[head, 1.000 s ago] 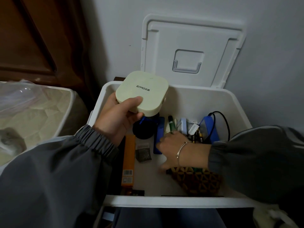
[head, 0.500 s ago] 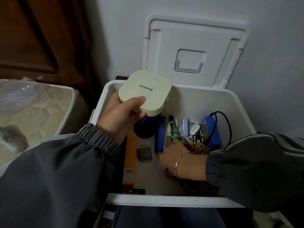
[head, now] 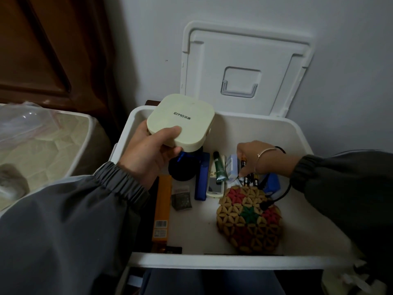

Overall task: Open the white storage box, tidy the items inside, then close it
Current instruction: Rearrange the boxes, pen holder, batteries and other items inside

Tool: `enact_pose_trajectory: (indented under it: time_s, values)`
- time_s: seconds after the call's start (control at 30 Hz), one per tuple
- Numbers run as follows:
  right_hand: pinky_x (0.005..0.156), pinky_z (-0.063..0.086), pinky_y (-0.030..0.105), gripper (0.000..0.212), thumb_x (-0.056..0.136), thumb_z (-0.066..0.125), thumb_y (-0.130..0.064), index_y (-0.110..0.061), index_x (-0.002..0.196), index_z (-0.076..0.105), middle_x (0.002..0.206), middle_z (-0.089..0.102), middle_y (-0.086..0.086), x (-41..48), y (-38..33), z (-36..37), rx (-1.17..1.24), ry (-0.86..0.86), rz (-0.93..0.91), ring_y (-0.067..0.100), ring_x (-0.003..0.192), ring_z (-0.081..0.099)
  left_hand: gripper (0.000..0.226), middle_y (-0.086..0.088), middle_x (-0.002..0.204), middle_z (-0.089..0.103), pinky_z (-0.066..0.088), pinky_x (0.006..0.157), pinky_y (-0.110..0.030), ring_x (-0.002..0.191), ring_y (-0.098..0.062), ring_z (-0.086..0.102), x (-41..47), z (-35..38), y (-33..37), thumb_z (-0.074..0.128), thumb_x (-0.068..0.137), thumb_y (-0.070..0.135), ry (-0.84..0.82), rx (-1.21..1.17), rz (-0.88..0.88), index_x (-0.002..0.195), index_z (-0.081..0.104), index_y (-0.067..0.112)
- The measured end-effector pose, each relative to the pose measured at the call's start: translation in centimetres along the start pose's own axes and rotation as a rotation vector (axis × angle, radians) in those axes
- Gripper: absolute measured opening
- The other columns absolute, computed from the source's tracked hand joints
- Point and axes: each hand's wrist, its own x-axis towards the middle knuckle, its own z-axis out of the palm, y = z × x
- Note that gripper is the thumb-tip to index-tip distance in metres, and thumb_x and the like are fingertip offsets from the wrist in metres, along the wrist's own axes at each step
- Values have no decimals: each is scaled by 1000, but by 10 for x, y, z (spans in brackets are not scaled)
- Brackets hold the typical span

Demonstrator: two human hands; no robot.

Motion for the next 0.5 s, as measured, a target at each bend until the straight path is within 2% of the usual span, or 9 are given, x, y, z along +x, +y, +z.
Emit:
enact_pose_trajectory:
  time_s: [0.13,0.23,0.37,0.43,0.5]
  values:
    - [65,40,29,48,72,75,-31,-12,105,47,104,59,10,6,1,14,-88,-34,-1,23,82,51,45,-14,107,62,48,48,-18,55,-9,62,0,0,-1,60,88,4,1,12,-8,131,49,5]
    - [70,44,32,50,77,72,-30,-12,114,45,111,58,10,3,3,11,-152,-63,10,27,95,56,46,-16,112,61,48,49,-18,60,-9,63,1,0,-2,60,88,5,2,27,-23,133,49,6]
    - [71,42,31,36,82,63,-30,-14,112,51,109,57,7,-19,-10,-3,-323,118,-58,26,99,57,49,-18,128,59,48,50,-17,69,-11,64,3,-2,-5,61,87,6,14,43,-42,134,47,8]
    - [73,46,28,27,83,61,-32,-16,104,60,102,63,3,-34,-26,-4,-170,78,-202,21,94,60,50,-19,129,58,48,51,-18,71,-12,63,3,-2,-6,62,87,6,23,52,-47,134,47,8]
    - [75,50,20,19,81,65,-31,-18,95,66,92,70,-3,-50,-44,2,98,-143,-349,9,83,64,49,-20,128,58,49,51,-18,71,-13,63,3,-2,-7,62,86,6,29,56,-53,133,49,8]
